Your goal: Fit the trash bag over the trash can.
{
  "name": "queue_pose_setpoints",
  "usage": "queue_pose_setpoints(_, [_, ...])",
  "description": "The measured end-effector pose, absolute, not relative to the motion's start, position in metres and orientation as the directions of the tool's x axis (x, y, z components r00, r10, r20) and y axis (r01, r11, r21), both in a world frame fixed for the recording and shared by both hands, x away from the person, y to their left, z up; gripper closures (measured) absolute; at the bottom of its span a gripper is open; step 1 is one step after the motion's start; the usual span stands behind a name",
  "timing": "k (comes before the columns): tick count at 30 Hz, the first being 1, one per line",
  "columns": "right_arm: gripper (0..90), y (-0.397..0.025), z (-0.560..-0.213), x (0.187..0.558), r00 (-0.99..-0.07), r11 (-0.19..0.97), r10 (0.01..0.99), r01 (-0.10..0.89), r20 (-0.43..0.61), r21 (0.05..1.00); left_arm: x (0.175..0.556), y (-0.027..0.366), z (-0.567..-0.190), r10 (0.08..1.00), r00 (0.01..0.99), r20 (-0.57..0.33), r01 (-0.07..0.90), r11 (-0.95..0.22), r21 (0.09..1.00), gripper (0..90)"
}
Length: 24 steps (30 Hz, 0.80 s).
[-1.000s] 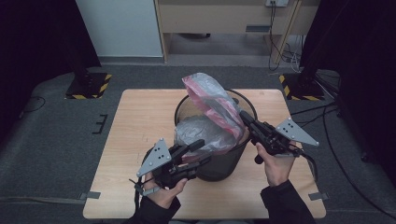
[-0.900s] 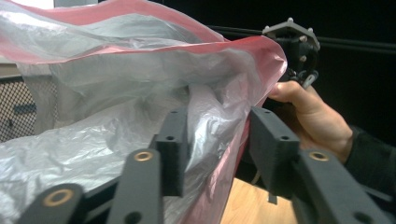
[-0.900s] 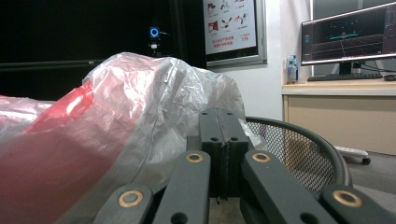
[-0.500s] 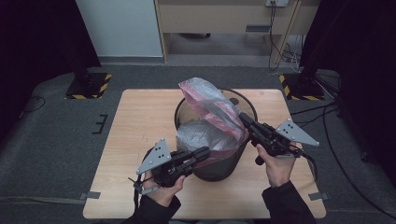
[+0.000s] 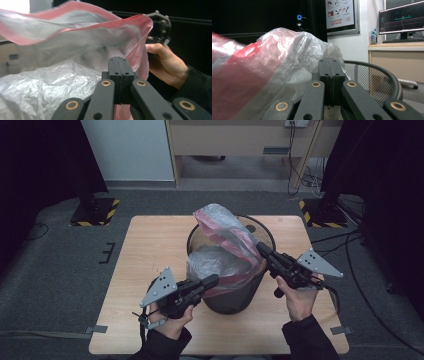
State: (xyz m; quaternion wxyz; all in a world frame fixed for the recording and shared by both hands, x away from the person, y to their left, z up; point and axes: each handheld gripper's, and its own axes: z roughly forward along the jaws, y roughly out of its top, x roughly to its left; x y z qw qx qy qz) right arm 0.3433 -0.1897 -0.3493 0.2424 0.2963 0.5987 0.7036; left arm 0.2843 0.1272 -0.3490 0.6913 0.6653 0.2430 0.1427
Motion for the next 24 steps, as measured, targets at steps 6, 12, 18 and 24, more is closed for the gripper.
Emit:
queue_pose_setpoints(6, [90.0,-0.195,-0.352,0.342,-0.71,-0.17,0.693,0.006,0.123,0.986,0.29,0.14,-0.349,0.569,0.799,-0.196,0.152,0.124,0.98,90.0])
queue_pose_setpoints(12, [90.0,-0.2,-0.353,0.34,-0.716,-0.183,0.685,0.003,0.13,0.983,0.295,0.155,-0.347,0.621,0.752,-0.219,0.158,0.153,0.975,90.0])
queue_pose_setpoints(18, [90.0,-0.207,-0.355,0.34,-0.709,-0.188,0.693,0.001,0.133,0.982,0.302,0.177,-0.349,0.686,0.689,-0.236,0.153,0.182,0.971,90.0])
queue_pose_setpoints(24, [90.0,-0.208,-0.355,0.339,-0.708,-0.184,0.693,0.006,0.134,0.983,0.304,0.19,-0.344,0.67,0.695,-0.259,0.137,0.23,0.963,90.0])
